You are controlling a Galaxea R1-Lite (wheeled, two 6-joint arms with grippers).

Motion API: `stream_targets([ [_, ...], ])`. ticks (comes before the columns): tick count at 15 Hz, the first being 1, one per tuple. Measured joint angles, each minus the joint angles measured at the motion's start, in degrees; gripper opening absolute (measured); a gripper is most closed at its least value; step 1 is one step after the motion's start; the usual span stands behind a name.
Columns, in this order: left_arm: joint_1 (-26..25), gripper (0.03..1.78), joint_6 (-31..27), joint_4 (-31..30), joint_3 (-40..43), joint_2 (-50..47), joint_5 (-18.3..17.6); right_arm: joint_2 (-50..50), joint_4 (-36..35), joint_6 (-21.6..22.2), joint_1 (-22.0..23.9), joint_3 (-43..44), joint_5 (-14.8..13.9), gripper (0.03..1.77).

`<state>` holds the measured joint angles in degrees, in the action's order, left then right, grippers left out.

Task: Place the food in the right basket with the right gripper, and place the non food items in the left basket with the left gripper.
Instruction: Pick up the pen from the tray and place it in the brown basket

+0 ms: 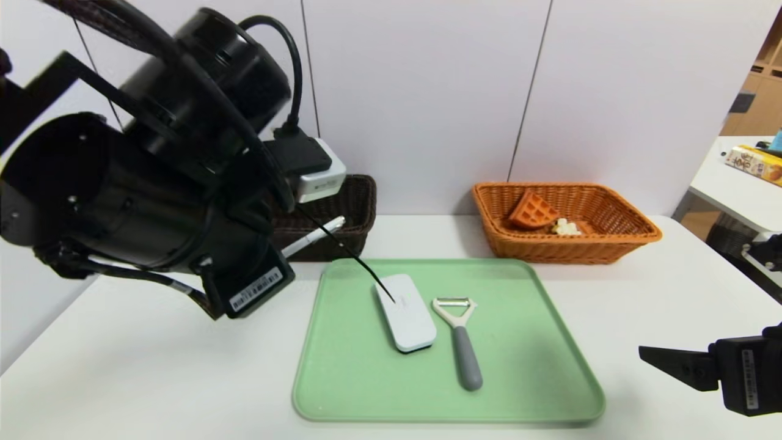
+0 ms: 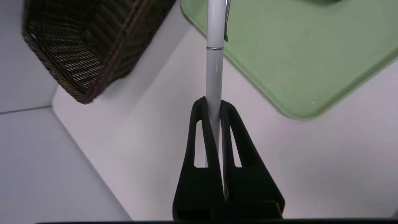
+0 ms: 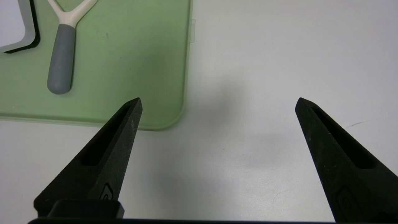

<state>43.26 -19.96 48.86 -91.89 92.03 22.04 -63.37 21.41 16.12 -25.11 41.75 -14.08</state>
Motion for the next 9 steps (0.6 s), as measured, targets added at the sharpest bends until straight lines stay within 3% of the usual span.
stream_targets([
  [3,-3.6,0.08,-10.0,-2.3,-3.0,-0.4,-2.7,0.2,0.0,0.0,0.0,-0.4,-0.1,1.7],
  [6,-6.3,0.08,-14.4,-2.6,-7.5,1.0,-6.4,0.5,0.0,0.0,0.0,-0.7,-0.1,1.7],
  [9,-8.9,0.08,-19.4,-3.4,-10.0,3.1,-7.3,0.9,0.0,0.1,0.0,-1.0,-0.2,1.7],
])
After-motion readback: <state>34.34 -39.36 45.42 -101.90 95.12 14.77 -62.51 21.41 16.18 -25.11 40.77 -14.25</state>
